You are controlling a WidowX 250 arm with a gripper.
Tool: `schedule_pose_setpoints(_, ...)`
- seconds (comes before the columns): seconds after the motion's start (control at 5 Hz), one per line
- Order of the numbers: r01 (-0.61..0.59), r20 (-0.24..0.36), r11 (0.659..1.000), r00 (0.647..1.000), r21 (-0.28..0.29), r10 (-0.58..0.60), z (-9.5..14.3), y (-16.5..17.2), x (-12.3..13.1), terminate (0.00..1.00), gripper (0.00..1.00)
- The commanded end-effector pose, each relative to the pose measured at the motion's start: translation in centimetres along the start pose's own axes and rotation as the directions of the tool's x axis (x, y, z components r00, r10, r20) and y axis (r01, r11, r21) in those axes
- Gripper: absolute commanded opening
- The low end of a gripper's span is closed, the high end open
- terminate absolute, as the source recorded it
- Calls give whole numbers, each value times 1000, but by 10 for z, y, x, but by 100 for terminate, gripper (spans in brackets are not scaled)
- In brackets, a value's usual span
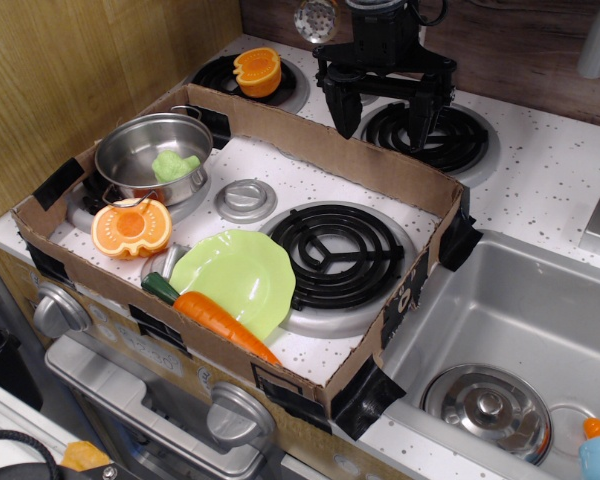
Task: Take carrot off plate
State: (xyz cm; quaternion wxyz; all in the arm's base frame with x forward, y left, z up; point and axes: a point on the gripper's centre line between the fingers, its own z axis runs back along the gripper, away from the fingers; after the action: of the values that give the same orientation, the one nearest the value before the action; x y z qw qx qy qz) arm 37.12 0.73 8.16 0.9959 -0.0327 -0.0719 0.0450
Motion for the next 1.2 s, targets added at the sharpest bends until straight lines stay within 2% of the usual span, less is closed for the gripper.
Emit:
schedule_pose_setpoints(0.0, 0, 0, 1000, 1000, 0, 0, 0, 0, 0, 0, 100)
schedule_pose_setpoints(0.2, -174, 53, 984, 984, 47, 171, 11, 9, -6, 0, 100)
schedule_pose_setpoints(0.4, -317, 122, 942, 945, 114, 304, 24, 14, -13, 0, 100)
schedule_pose_setpoints(0.6, -521, 192, 844, 848, 131, 494, 37, 22, -29, 0, 100)
schedule_pose_setpoints(0.8, -717, 191, 687, 695, 116, 693, 39, 29, -47, 0, 100)
schedule_pose_setpoints(1.0, -847, 189, 524, 531, 90, 826, 36, 38, -68, 0, 100)
